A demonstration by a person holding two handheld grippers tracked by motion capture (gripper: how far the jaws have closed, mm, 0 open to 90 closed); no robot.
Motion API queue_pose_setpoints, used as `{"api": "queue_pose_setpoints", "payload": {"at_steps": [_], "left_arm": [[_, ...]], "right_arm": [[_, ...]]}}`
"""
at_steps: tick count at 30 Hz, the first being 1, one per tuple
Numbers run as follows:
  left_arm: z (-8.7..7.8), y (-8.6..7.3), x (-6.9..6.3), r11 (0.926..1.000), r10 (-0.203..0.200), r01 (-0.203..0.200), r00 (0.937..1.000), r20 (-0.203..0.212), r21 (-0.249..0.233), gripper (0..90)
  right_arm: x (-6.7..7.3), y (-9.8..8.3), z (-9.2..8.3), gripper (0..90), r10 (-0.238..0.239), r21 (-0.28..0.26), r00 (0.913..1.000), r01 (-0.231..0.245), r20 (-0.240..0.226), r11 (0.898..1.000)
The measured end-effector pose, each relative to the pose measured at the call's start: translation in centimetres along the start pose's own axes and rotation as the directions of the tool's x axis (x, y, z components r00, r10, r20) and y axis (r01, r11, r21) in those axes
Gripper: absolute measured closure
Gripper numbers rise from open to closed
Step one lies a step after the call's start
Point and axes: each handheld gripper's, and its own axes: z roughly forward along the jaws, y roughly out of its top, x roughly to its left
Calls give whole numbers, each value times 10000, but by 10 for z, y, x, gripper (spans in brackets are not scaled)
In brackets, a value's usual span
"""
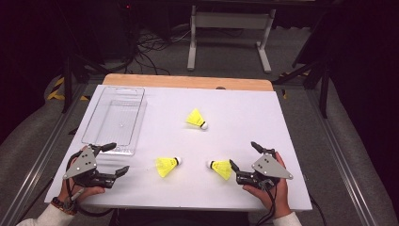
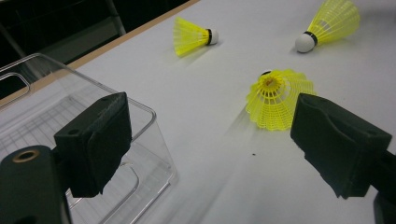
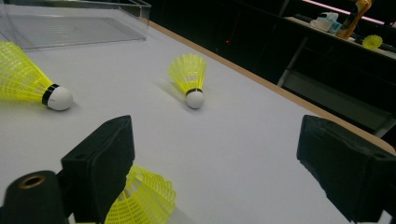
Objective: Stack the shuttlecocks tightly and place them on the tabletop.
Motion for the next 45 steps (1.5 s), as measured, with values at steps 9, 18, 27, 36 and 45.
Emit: {"api": "queue_pose_setpoints", "payload": {"at_steps": [9, 18, 27, 36, 45], "left_arm": [[1, 1, -10, 9999, 115, -119, 9993, 368, 125, 153], [15, 2, -27, 9970, 150, -249, 9910, 1328, 732, 209], [37, 6, -42, 9923, 157, -415, 9769, 2133, 1167, 230], [64, 13, -51, 9856, 245, -645, 9692, 2450, 1566, 264], [99, 10, -66, 9555, 73, -884, 9609, 2769, 2814, 403]], "right_arm": [[1, 2, -3, 151, -8, -10, 10000, 8, 12, 10000], [4, 2, -1, 154, -121, 268, 9997, 116, 199, 9996], [4, 1, 0, 157, -176, 348, 9995, 167, 254, 9993], [5, 1, 2, 157, -249, 453, 9994, 238, 250, 9987], [5, 0, 3, 161, -385, 583, 9989, 369, 263, 9976]]}}
